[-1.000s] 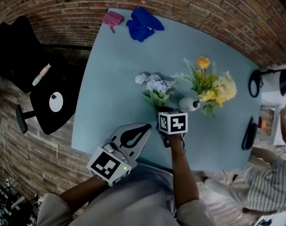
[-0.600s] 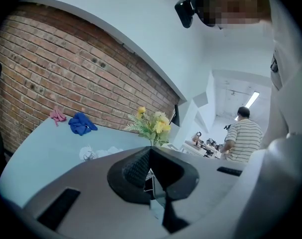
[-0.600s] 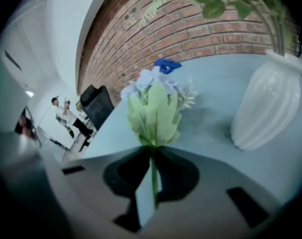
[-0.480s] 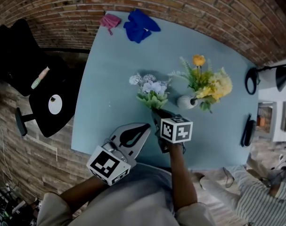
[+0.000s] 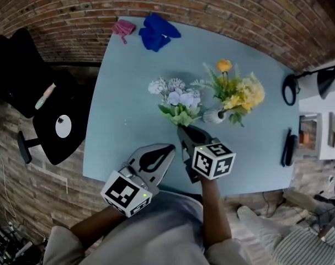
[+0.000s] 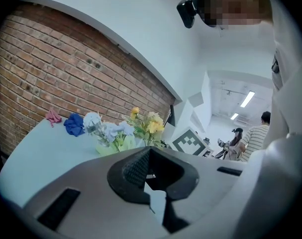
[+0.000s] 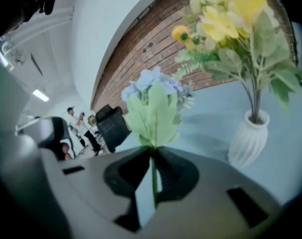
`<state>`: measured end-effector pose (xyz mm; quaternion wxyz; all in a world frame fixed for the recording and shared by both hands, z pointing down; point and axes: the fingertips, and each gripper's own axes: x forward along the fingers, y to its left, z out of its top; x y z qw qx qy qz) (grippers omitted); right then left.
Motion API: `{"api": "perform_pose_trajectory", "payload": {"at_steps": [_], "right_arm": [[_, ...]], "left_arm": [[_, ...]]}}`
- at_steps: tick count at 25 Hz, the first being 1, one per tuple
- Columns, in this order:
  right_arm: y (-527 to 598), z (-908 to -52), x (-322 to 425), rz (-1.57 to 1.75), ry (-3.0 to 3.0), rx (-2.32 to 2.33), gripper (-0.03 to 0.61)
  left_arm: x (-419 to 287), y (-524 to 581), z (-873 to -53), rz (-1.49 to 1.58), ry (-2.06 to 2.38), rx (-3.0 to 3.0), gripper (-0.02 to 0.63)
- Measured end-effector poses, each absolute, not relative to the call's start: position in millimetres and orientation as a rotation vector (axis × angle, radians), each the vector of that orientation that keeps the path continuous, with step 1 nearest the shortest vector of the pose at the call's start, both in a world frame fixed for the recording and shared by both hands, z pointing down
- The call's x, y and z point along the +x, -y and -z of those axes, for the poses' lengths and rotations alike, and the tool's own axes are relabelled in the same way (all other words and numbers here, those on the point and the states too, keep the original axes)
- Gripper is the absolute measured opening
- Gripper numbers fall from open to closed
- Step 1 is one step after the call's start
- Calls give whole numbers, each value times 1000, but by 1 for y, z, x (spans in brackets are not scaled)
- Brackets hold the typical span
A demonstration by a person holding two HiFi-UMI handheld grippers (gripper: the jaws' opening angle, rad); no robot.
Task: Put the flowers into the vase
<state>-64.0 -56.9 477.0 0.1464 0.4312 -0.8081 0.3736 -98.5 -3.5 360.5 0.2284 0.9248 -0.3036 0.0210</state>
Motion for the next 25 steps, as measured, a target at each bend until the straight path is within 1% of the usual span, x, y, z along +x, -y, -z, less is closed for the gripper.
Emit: {"api": "perform_pose_trajectory", "payload": {"at_steps": [15,25], "right_arm": [[56,-370,-35,-746,2619,1403,53],[60,-330,3,-555,2783,1447,53]], "left_arm": [[-83,-1,-355,-56,796,2570,15],[-55,-4,-356,-76,749,2568,15]]}}
